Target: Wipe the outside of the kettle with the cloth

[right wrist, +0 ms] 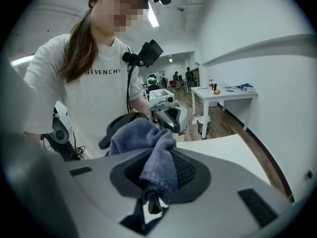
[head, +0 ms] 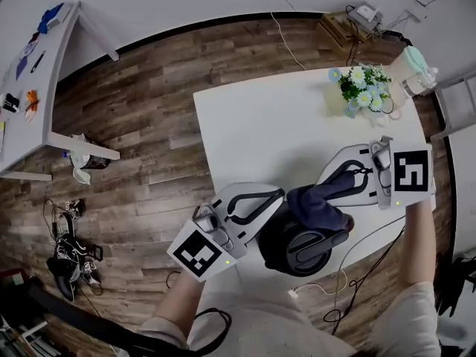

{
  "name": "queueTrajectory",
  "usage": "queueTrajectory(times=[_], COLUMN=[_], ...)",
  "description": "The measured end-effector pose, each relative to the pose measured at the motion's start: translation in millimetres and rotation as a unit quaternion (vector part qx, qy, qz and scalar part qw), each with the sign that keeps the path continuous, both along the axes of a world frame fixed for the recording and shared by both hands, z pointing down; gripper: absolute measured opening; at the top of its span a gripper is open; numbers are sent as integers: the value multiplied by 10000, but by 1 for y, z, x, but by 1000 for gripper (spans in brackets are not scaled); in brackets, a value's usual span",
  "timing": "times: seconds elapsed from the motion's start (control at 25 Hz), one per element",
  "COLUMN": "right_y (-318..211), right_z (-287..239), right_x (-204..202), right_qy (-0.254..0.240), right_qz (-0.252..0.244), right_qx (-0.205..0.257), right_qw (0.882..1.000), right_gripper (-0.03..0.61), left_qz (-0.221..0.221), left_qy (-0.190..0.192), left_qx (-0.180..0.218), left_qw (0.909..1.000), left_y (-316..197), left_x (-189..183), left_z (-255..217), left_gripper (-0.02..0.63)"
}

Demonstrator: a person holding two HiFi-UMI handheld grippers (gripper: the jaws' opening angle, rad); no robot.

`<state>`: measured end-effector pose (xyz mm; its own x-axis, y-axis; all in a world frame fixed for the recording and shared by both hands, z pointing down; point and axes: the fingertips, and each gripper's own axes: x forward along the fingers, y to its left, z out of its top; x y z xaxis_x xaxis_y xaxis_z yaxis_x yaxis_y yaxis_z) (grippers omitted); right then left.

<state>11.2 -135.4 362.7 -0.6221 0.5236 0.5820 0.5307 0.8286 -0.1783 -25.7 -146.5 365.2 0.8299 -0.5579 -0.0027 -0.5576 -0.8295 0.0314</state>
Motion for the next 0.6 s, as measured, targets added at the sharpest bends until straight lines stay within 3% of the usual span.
queueTrajectory(times=[0.2, 0.36, 0.6], right_y=[-3, -2, 3], right_z=[43, 81, 126], right_x=[-26, -39, -40], right_qy=[425, 1161, 1778], right_qz=[-277, -785, -953], right_qx=[242, 336, 215], right_qw=[9984, 9896, 9792], right_gripper=[64, 64, 64], left_qz=[-233, -395, -556], left_qy=[76, 138, -296], left_qx=[-30, -469, -588], left_qw=[9997, 9980, 9963], left_y=[-15, -23, -25], left_x=[-9, -19, -18], left_z=[26, 55, 80], left_gripper=[3, 3, 3])
